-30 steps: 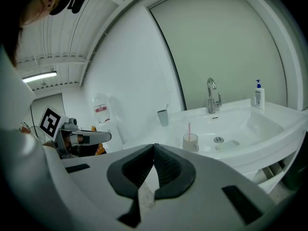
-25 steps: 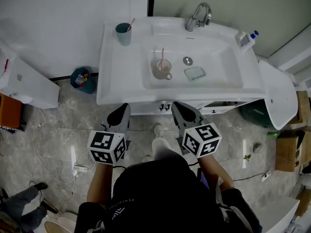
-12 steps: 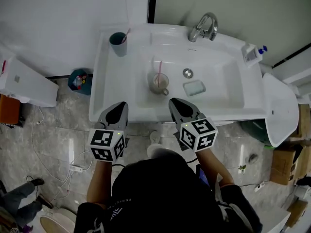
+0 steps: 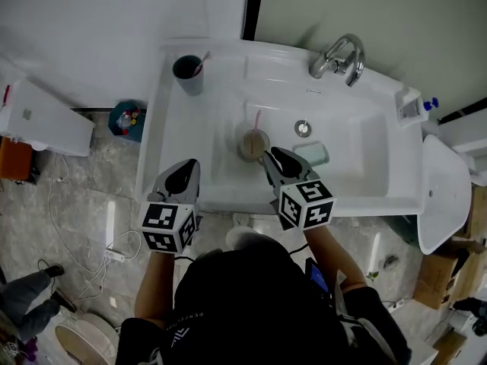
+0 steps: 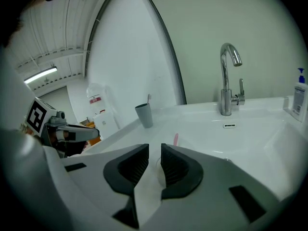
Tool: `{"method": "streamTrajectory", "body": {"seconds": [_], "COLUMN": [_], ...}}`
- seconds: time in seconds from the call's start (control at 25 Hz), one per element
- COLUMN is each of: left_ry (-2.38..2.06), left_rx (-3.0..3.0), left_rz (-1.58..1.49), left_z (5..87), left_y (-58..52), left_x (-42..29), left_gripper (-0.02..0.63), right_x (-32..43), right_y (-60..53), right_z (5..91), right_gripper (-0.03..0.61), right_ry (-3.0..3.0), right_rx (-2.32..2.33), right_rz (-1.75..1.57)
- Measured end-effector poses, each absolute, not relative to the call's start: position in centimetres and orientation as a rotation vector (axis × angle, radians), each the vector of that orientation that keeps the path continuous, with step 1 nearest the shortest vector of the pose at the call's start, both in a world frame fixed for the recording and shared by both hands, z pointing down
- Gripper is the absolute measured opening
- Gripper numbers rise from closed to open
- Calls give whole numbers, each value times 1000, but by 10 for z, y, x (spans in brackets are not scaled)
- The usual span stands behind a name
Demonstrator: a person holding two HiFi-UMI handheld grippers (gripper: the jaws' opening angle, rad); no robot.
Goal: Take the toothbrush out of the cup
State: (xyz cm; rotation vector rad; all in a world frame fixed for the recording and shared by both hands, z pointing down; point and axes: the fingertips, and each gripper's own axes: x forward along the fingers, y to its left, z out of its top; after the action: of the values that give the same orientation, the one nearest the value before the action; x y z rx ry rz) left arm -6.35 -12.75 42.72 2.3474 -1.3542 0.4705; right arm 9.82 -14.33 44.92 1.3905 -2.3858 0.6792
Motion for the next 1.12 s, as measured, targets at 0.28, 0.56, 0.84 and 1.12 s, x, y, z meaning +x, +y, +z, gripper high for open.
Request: {"method": "streamTrajectory", "body": {"seconds": [0.28, 0.56, 0.84, 1.12], "left_ry": [-1376, -1400, -1421, -1434], "left_rx": [2302, 2258, 2223, 2202], "left_rz": [493, 523, 549, 558], "left_z": [437, 447, 458, 462], "left_y": [-147, -157, -167, -175], "left_x": [-57, -61, -68, -71], "left_gripper": [11, 11, 11, 11], "right_x": [97, 93, 90, 87], "right_y": [-180, -204, -222, -235], "right_z": [476, 506, 533, 550], "right_gripper": [80, 97, 106, 114], "right_ry": [-2366, -2329, -2278, -2251], "right_rx": [1328, 1281, 1249, 1246], "right_rz": [718, 767, 809, 827]}}
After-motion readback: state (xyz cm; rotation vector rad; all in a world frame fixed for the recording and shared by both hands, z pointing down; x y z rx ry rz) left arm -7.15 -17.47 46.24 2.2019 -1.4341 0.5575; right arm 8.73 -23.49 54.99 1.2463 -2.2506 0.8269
